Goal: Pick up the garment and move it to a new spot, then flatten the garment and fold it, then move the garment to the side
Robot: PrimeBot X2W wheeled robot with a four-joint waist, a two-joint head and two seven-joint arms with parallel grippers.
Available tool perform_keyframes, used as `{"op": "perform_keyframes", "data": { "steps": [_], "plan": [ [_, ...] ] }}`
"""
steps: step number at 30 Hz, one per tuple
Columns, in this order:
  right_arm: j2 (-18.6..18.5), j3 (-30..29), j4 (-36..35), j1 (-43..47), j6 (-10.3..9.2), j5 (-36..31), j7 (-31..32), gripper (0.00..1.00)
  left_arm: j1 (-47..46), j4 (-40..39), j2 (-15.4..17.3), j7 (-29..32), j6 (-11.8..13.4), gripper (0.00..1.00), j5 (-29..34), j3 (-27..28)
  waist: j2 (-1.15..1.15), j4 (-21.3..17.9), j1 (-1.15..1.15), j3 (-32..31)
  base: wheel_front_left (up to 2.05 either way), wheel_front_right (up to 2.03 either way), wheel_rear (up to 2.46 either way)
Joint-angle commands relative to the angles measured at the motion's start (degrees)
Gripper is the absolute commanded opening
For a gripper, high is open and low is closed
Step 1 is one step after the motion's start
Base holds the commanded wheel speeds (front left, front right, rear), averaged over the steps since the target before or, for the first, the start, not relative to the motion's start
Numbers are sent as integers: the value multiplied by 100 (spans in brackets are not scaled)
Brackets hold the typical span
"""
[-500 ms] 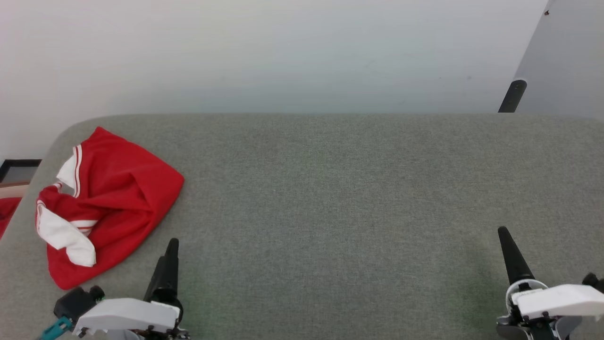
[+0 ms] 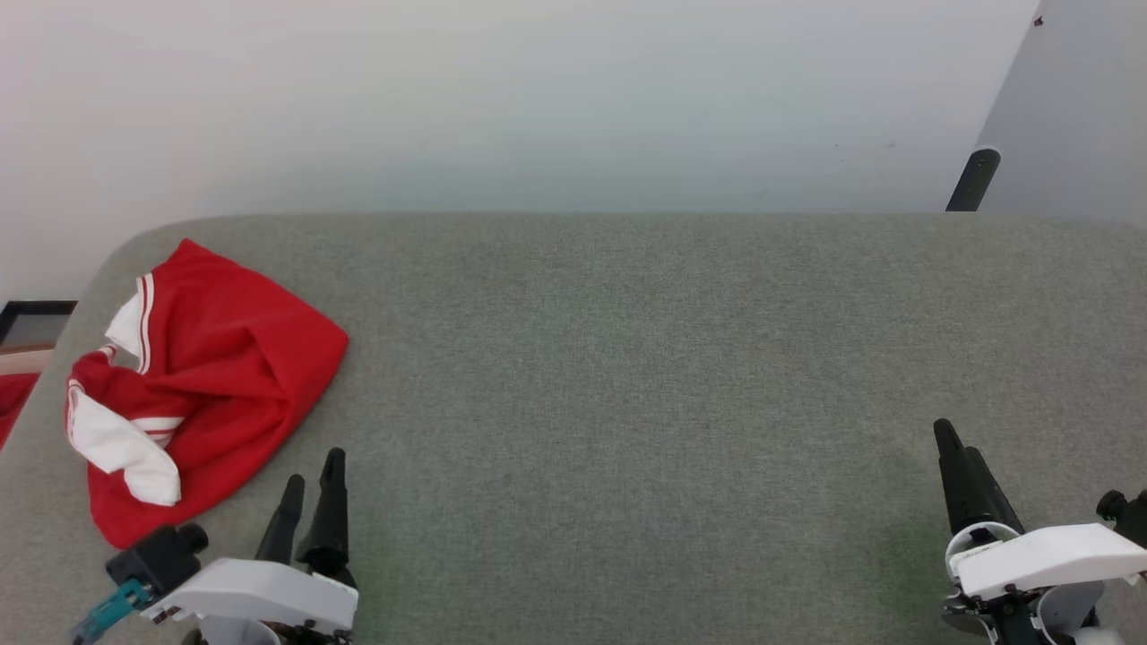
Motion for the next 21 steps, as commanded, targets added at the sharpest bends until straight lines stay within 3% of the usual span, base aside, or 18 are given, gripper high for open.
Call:
{"op": "perform_keyframes", "data": {
  "steps": [1, 21],
  "plan": [
    [-68, 40, -33, -185, 2, -266, -52, 100, -133, -58, 63, -58, -4, 100, 244, -10, 0, 1, 0, -7, 0, 0, 0],
    [-116, -6, 143, -288, 3, -2419, -330, 100, -140, -5, 136, -391, -12, 100, 1773, -57, 0, -5, 0, -30, 0, 0, 0]
  ]
}}
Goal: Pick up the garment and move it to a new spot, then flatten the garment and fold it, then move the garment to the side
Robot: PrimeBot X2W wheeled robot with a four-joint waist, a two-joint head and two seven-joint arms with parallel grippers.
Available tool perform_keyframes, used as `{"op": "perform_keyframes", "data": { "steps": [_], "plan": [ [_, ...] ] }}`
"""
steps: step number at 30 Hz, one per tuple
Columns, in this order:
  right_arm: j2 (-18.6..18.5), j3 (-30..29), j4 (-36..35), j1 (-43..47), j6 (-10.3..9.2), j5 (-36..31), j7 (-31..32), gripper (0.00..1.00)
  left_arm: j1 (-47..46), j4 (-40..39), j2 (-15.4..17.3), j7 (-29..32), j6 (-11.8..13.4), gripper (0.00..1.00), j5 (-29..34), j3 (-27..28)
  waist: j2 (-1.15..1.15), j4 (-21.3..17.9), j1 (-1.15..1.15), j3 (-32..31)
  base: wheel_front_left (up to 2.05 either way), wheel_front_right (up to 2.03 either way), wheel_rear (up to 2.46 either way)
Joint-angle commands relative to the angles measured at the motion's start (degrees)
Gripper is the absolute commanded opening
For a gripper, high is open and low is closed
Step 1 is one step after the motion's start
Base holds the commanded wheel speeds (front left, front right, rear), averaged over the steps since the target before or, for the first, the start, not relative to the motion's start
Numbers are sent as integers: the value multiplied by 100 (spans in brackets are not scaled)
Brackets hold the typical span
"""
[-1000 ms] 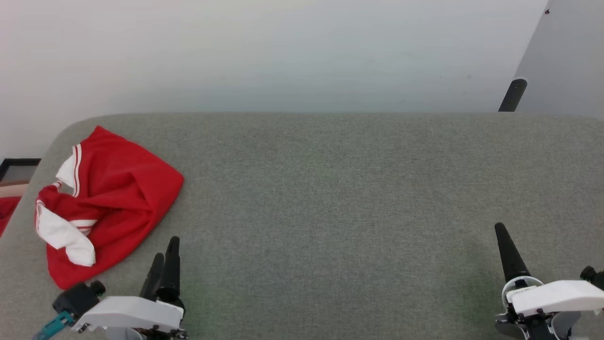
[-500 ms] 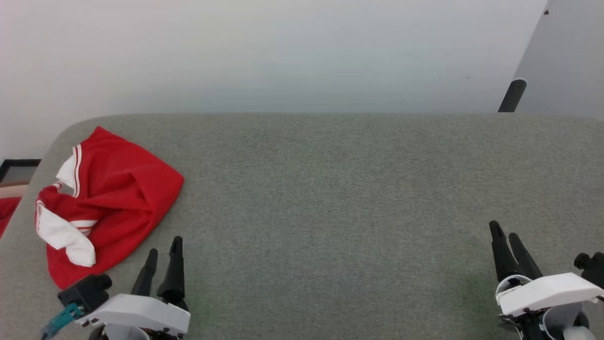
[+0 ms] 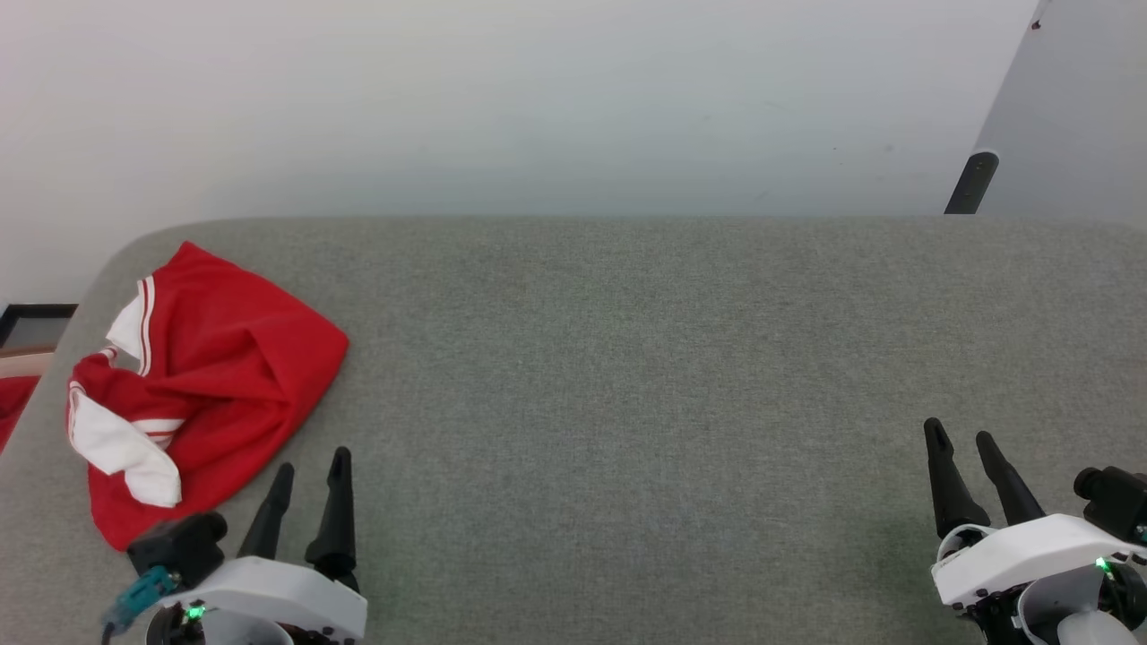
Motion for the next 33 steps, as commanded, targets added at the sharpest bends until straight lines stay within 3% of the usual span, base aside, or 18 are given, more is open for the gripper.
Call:
{"op": "perform_keyframes", "data": {
  "steps": [1, 33],
  "plan": [
    [-22, -25, -37, -145, 4, -222, -55, 100, -117, -31, 51, -59, -12, 100, 196, -25, 0, 1, 0, -2, 0, 0, 0],
    [169, -431, -202, -191, 4, -2459, -429, 100, -168, 21, 201, -467, -30, 100, 1726, -141, 0, 22, 0, 117, 0, 0, 0]
  ]
}}
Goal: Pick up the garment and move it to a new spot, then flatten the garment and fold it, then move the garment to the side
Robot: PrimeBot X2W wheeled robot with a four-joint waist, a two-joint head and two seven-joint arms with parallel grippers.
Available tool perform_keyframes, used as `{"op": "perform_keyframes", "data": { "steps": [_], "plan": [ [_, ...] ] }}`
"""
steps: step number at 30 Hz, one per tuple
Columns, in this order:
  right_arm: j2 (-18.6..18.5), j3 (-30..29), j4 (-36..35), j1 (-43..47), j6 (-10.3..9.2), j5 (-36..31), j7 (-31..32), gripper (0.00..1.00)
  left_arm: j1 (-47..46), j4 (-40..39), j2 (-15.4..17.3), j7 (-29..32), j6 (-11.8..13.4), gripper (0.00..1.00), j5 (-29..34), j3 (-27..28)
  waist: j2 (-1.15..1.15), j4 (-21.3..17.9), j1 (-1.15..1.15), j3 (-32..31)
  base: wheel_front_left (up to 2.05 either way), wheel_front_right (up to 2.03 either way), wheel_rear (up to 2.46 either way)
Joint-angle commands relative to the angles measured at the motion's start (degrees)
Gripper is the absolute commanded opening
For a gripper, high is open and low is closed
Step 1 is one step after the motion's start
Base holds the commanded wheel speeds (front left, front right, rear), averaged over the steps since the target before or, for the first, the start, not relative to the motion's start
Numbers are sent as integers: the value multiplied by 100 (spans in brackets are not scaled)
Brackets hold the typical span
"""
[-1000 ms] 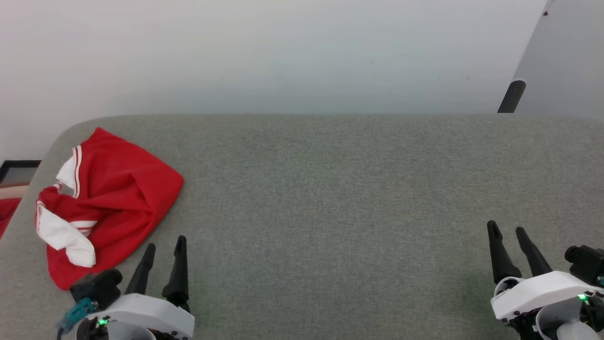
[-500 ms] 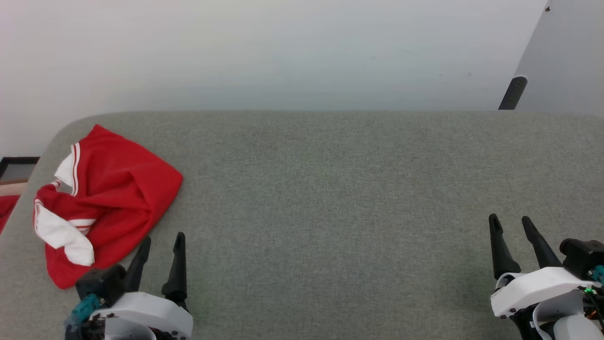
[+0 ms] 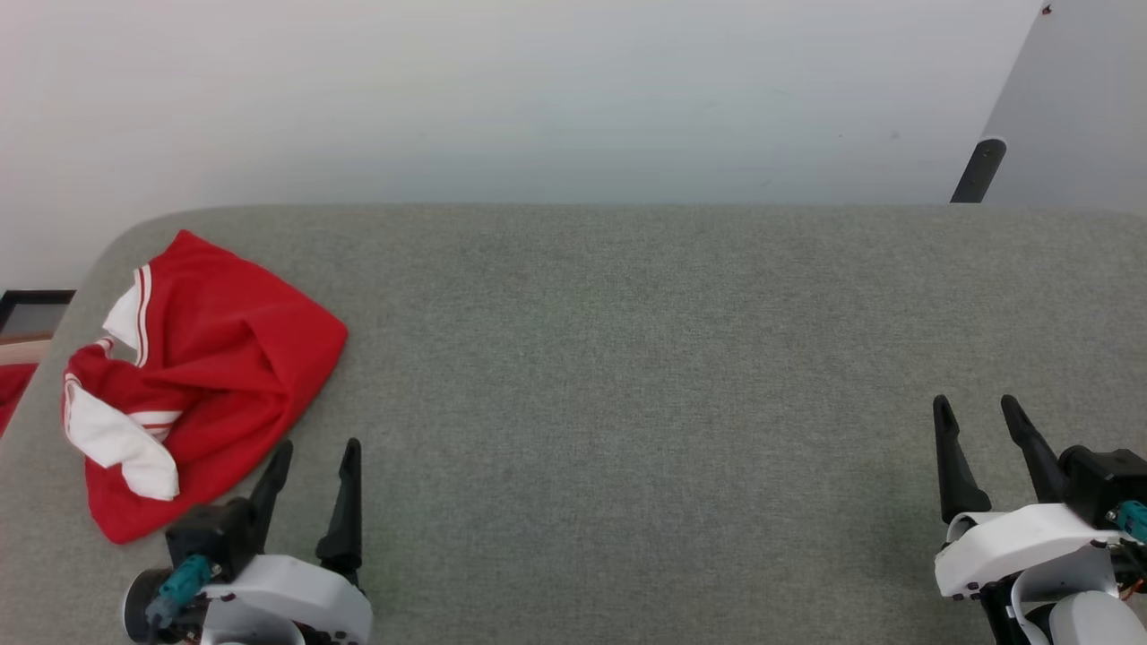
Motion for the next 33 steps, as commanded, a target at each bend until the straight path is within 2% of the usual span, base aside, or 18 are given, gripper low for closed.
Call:
{"op": "perform_keyframes", "data": {
  "steps": [1, 23, 33],
  "plan": [
    [5, -19, -39, -70, 3, -121, -46, 100, -74, -2, 33, -34, -17, 100, 121, -8, 0, 4, -1, 0, 0, 0, 0],
    [142, -242, 54, 7, 4, -583, -293, 100, -94, 171, 110, -270, -20, 100, 515, -27, 0, -21, -1, -37, 0, 0, 0],
    [132, -239, 53, 50, 4, -517, -308, 100, -95, 228, 102, -258, -19, 100, 404, -58, 0, -1, -1, -56, 0, 0, 0]
  ]
}}
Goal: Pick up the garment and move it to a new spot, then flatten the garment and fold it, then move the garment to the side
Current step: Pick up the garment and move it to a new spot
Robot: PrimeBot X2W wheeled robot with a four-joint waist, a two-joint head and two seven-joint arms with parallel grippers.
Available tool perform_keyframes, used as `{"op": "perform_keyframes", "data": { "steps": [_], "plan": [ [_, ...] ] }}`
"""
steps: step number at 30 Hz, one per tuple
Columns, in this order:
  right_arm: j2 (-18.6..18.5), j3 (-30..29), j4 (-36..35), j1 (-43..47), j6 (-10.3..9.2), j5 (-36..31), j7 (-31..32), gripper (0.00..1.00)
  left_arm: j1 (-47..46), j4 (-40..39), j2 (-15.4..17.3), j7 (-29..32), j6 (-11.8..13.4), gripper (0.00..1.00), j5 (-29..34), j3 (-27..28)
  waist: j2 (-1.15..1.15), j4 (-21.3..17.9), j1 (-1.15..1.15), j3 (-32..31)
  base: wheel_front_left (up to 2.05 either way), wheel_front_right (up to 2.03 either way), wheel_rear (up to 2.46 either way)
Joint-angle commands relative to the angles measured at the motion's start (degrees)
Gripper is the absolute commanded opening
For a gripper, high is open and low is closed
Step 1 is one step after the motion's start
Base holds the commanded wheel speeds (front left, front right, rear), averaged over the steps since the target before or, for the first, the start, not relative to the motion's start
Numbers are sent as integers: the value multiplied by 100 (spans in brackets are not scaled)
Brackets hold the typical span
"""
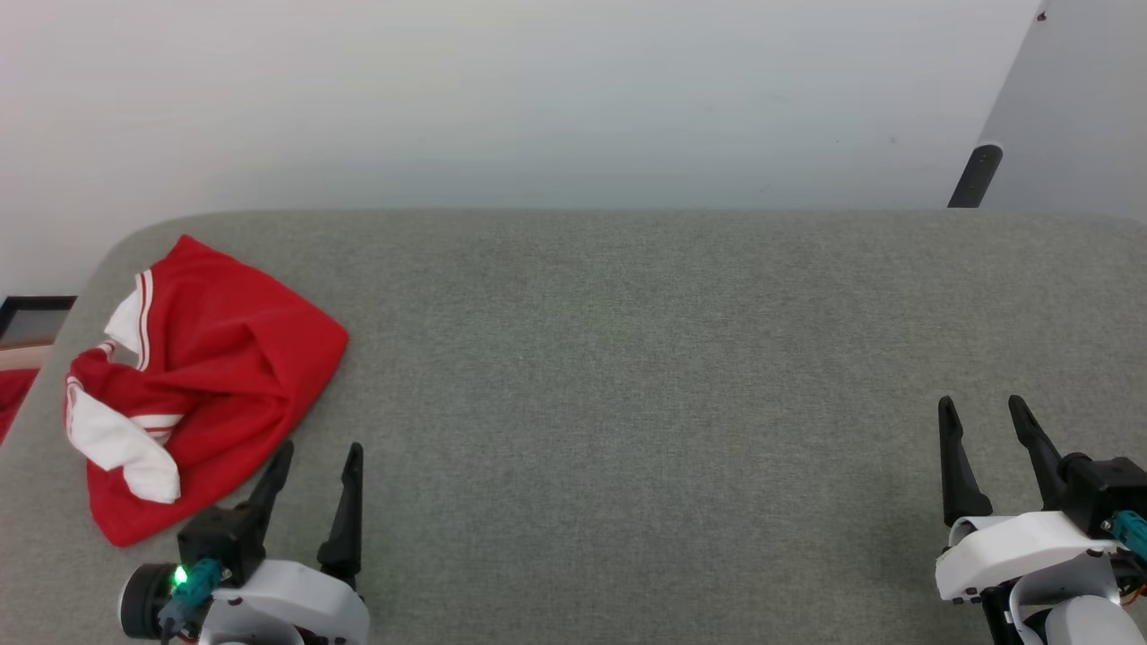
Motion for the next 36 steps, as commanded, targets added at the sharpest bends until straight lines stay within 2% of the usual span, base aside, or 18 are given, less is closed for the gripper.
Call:
{"op": "perform_keyframes", "data": {
  "steps": [1, 8, 17, 18, 31, 36],
  "plan": [
    [-2, -13, -12, 38, 4, -11, -26, 100, -38, 19, 8, 1, -14, 100, -34, 5, 0, 20, 0, -5, 0, 0, 0],
    [23, -35, -52, 29, 4, 26, -27, 100, -66, 57, 3, 1, -14, 100, 14, 11, 0, 218, 0, 13, 0, 0, 0],
    [-24, 117, -28, -11, 3, 132, -47, 100, -67, -27, -161, 1, -14, 100, 59, 94, 0, 836, 0, 60, 0, 0, 0],
    [-11, 171, -28, -21, 3, 123, -48, 100, -44, -57, -208, 1, -13, 100, 66, 149, 0, 1053, 0, 57, 0, 0, 0],
    [-101, 773, 175, -229, 3, 311, -95, 100, 76, -53, -441, 1, 80, 100, 312, 442, 0, 2606, 0, 27, 0, 0, 0],
    [-134, 996, 316, -335, 3, 366, -107, 100, 123, -54, -505, 1, 92, 100, 324, 514, 0, 3004, 0, 55, 0, 0, 0]
  ]
}}
